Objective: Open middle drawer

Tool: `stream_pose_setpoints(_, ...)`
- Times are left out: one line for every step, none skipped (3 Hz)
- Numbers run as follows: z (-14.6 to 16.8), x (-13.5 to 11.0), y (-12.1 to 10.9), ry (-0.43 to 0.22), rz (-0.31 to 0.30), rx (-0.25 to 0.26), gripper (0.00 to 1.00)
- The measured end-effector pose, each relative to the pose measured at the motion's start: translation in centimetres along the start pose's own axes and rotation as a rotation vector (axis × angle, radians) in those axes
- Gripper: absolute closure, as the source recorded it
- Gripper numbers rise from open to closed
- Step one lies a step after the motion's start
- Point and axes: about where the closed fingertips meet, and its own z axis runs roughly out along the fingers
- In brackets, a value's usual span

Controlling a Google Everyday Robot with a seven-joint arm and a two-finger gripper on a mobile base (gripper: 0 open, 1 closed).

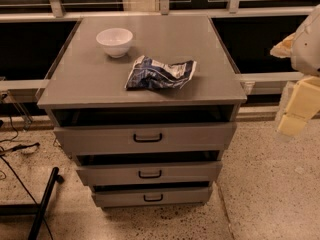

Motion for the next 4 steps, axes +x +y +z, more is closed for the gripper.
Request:
stream_pose_setpoints(0.0, 0.0, 0.0, 0.0, 0.0, 0.0, 0.0)
stream_pose_setpoints(2.5, 0.1, 0.1, -0.045, 0.019, 0.009, 0.0)
stream_pose_setpoints(5.1, 0.7, 0.2, -0.078, 0.041, 0.011, 0.0)
stream_pose_setpoints(8.7, 1.4, 0.6, -0.109, 0.053, -0.002, 0.0)
